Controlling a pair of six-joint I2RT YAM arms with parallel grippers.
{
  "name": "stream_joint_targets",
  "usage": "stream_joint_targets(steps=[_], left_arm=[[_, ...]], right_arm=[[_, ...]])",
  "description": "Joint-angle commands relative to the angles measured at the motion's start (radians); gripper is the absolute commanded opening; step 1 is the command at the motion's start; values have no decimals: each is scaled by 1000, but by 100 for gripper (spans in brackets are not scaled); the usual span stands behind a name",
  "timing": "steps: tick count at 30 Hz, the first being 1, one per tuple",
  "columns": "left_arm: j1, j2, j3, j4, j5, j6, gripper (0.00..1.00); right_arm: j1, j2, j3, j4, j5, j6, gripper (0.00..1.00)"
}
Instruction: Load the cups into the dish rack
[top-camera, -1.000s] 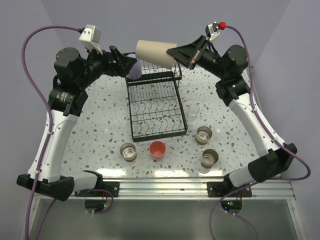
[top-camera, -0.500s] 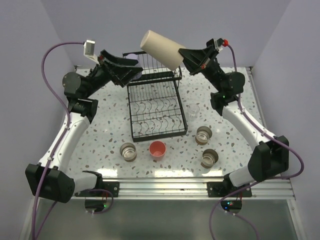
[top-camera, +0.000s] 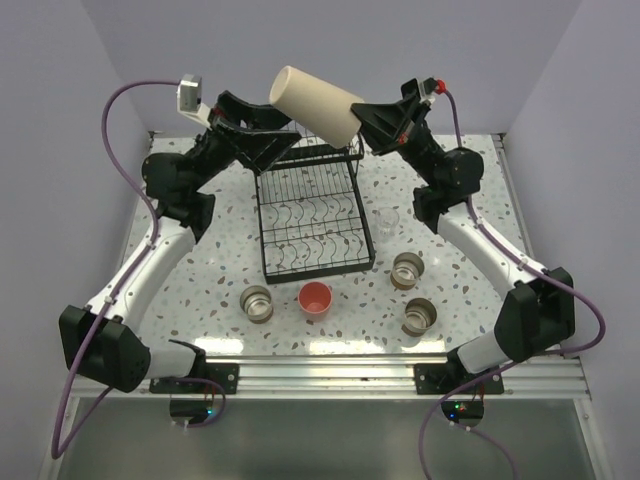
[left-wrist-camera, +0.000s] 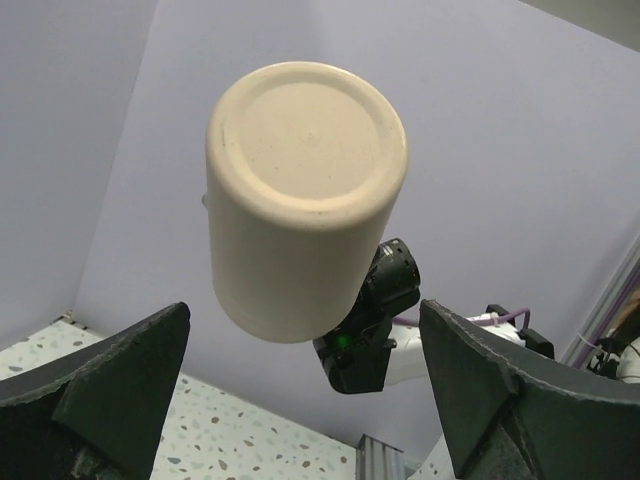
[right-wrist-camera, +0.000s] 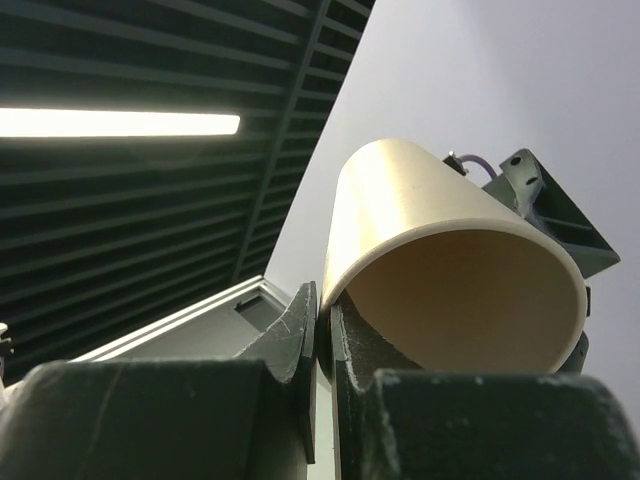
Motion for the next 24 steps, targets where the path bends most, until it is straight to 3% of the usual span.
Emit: stream_joint_targets(steps=[1,9,18,21,22,24], left_arm=[[-19,4,65,40,-55,44,100],[-30,7,120,-21,-108,98,100],[-60,42,162,-49,-113,122,84],[-76,50,179,-79,-116,147,65],[-79,51,182,-93,-116,150,43],[-83,57,192,-99,-121,156,20]], right_arm=[[24,-5,3,72,-3,77,0],[55,-19,-63,84,-4,64,0],[69,12,-72,144,53,118,0],[72,13,-71,138,49,115,0],[74,13,-72,138,49,115,0],[74,10,-75,137,45,109,0]])
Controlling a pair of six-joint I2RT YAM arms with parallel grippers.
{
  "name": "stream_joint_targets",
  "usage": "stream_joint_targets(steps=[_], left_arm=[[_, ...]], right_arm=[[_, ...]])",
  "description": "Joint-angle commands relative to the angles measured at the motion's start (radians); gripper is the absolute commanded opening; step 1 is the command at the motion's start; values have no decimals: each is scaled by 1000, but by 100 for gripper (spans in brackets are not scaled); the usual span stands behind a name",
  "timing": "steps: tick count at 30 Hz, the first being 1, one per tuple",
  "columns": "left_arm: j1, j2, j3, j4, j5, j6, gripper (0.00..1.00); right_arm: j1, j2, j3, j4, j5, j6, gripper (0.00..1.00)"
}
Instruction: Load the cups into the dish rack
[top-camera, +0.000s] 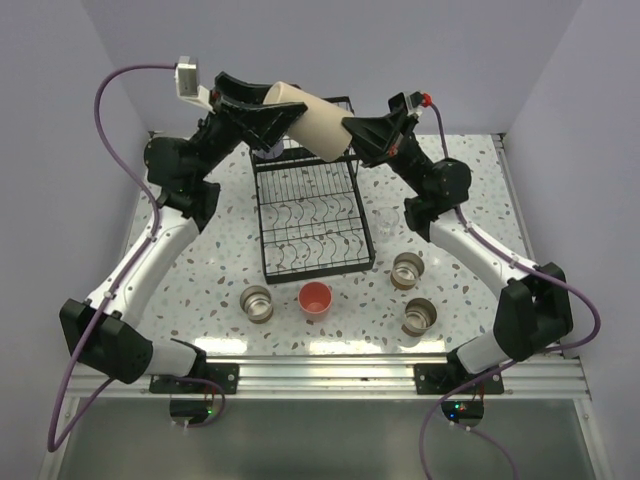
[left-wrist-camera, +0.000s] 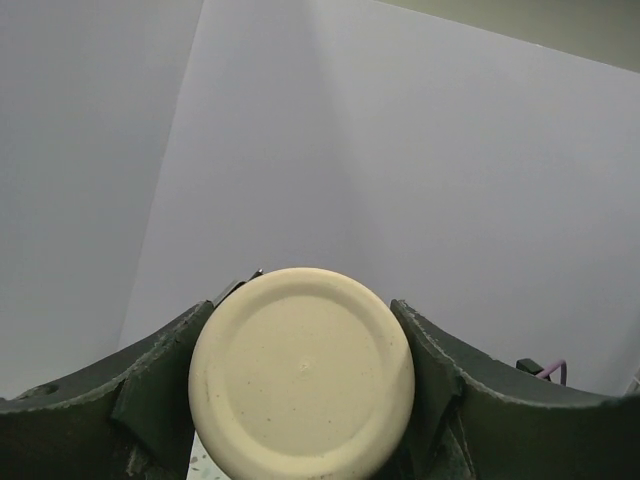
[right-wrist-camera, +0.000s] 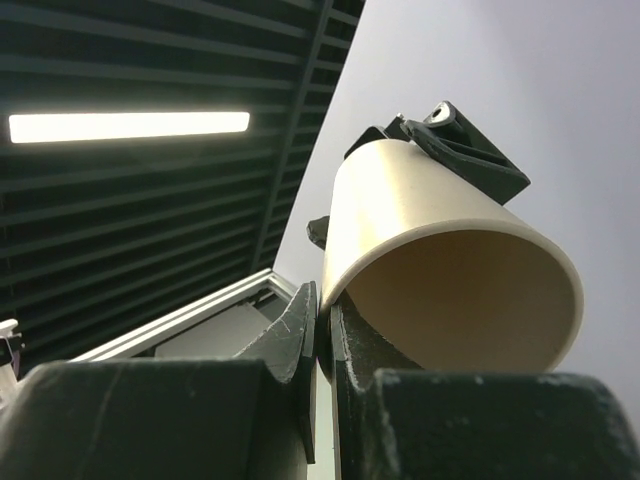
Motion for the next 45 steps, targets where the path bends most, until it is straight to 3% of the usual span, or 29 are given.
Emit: stream_joint_targets(steps=[1,4,6,8,9,10,11,12,13,16,29,39,40,45], left_arm=[[-22,7,50,-36,0,39,4],[-22,16,78,-96,-14,62,0],[-22,25,121,-150,-26,106,0],[-24,39,174,-252,-39,166,0],[-22,45,196,-294,-54,187,0],[-22,50,214,-361,-59,207,0],[-22,67,255,-395,-65,252,0],[-22,76,280,-432,-80,275,0],[-22,97,302,-496,-85,298,0],[-22,160,388,-611,-114,387,0],[-22,380,587,-661,-215,539,0],[-28,415,359,-244,-342,531,0],[-53,444,316,-105,-382,556,0],[-94,501,319,-41,-439,680,0]], right_arm=[[10,-6,1,54,8,91,0],[4,-27,-4,-30,-35,38,0],[-3,-68,10,-165,-154,-113,18],[-10,-105,82,-611,-258,-316,45],[-14,-130,126,-1010,-259,-581,50],[-13,-131,260,-1249,-237,-735,56],[-14,-128,341,-1475,-99,-886,66],[-14,-118,408,-1779,-22,-1086,69],[-22,-118,490,-1879,63,-1146,73],[-68,-150,510,-2061,253,-1231,80],[-74,-265,460,-2129,382,-1354,82],[-59,-289,447,-2121,396,-1401,82],[-50,-288,440,-2120,398,-1409,83],[-36,-293,438,-2121,410,-1430,83]])
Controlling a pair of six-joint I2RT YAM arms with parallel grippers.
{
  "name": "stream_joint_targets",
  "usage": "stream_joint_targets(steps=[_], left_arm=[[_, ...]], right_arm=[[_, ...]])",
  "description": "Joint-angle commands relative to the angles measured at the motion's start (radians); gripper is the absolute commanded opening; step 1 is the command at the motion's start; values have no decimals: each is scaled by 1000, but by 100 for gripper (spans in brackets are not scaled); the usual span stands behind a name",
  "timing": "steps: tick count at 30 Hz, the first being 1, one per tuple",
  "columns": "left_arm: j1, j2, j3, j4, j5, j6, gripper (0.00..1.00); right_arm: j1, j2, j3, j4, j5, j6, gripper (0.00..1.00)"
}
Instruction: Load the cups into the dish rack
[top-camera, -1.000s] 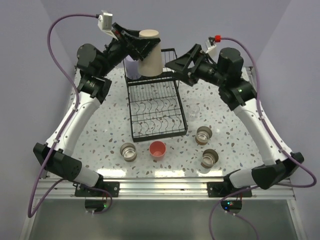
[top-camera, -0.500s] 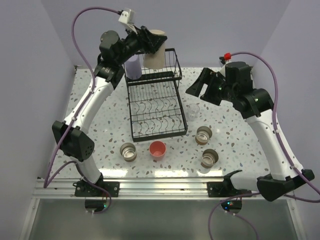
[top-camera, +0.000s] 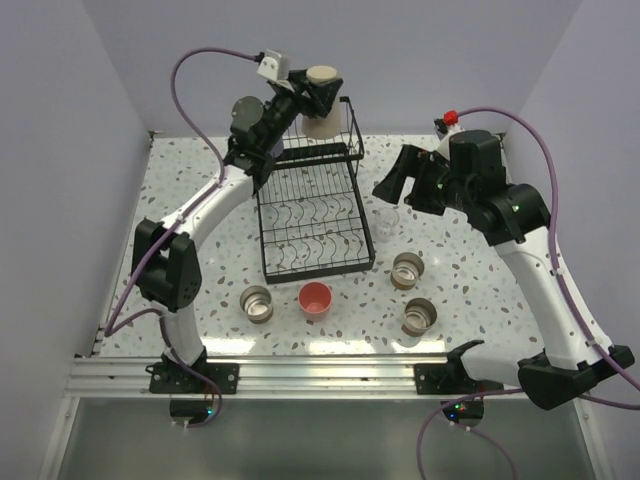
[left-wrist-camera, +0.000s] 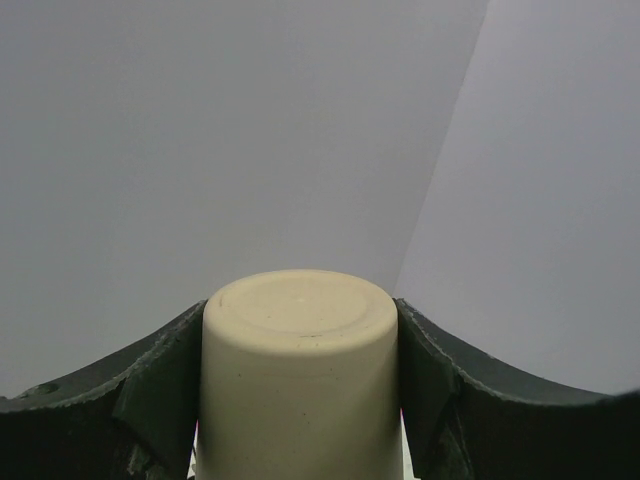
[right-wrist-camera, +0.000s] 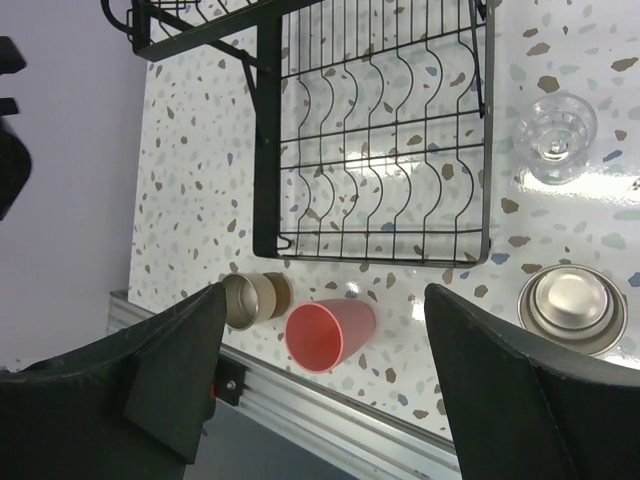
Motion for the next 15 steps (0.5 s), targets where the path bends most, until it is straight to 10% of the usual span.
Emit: stream_joint_targets(steps=[1,15], left_arm=[[-51,57,-1,231,-83,122,0],[-71,257,183,229,-157,202,0]], right_arm=[[14,-24,-2,5,33,-43,84],[30,-22,-17,10,53,-77,85]])
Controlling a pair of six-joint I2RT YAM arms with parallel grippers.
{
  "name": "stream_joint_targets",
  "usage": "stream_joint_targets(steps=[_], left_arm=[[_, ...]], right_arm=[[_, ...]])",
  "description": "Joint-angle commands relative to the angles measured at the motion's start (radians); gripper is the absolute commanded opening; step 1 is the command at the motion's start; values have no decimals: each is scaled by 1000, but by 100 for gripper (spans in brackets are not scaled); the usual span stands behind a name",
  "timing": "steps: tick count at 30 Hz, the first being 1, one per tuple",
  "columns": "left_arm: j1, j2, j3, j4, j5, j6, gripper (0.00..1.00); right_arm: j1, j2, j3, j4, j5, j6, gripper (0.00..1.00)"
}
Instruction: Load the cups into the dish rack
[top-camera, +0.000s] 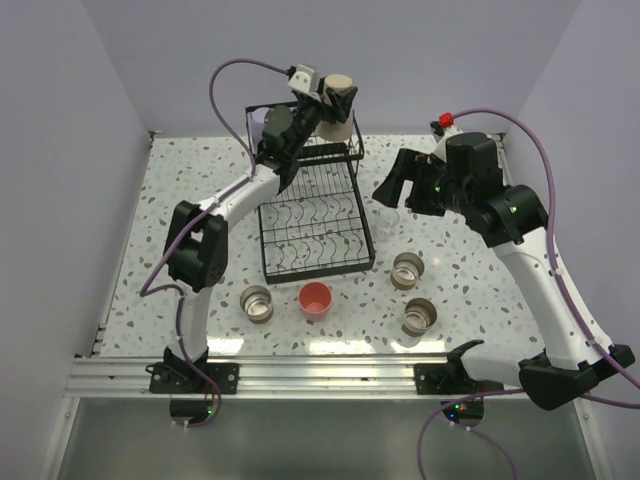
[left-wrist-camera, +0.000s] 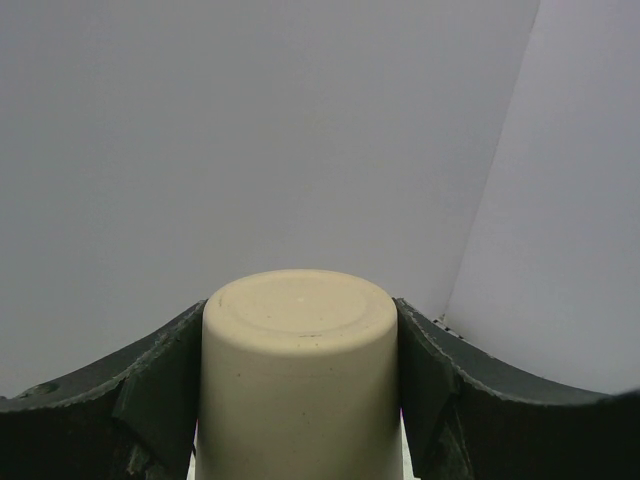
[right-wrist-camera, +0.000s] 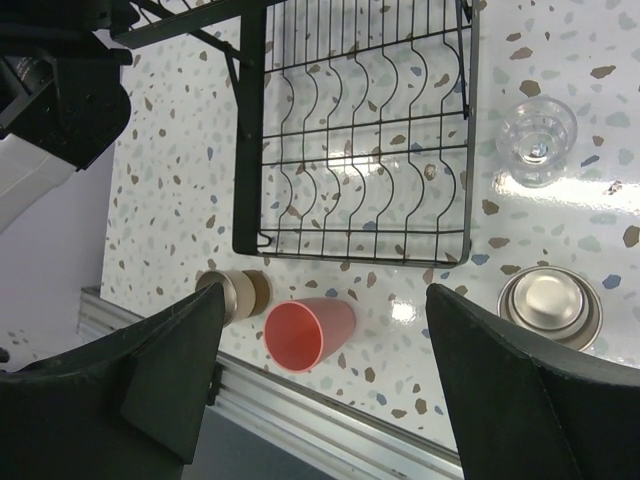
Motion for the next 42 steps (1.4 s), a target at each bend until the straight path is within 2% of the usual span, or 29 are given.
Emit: stream_joint_targets(steps=[1,19,27,31,32,34,35,38,42], left_arm=[[-1,16,88,73,-42,55,0],[1,111,79,44,-65,77,0],[4,100,30,50,-134,57,1],[5,86,-12,67,-148,48,21],[7,83,-18,70,-152,46,31],[7,77,-27,73,-158,40,44],[8,76,-28,72,-163,38,55],[8,70,-32,69,-171,40,73],[10,63,-33,61,-172,45,90]], right_arm=[[3,-14,-1,15,17,-26,85],[5,14,1,44,-1,-34,85],[3,14,-18,49,-14,-34,85],[5,14,-22,52,-18,-36,85],[5,14,-22,53,-20,-36,85],[5,15,-25,56,-24,-36,85],[5,17,-29,55,-24,-34,85],[5,14,-32,58,-26,-34,85],[5,15,-38,62,-29,-33,85]])
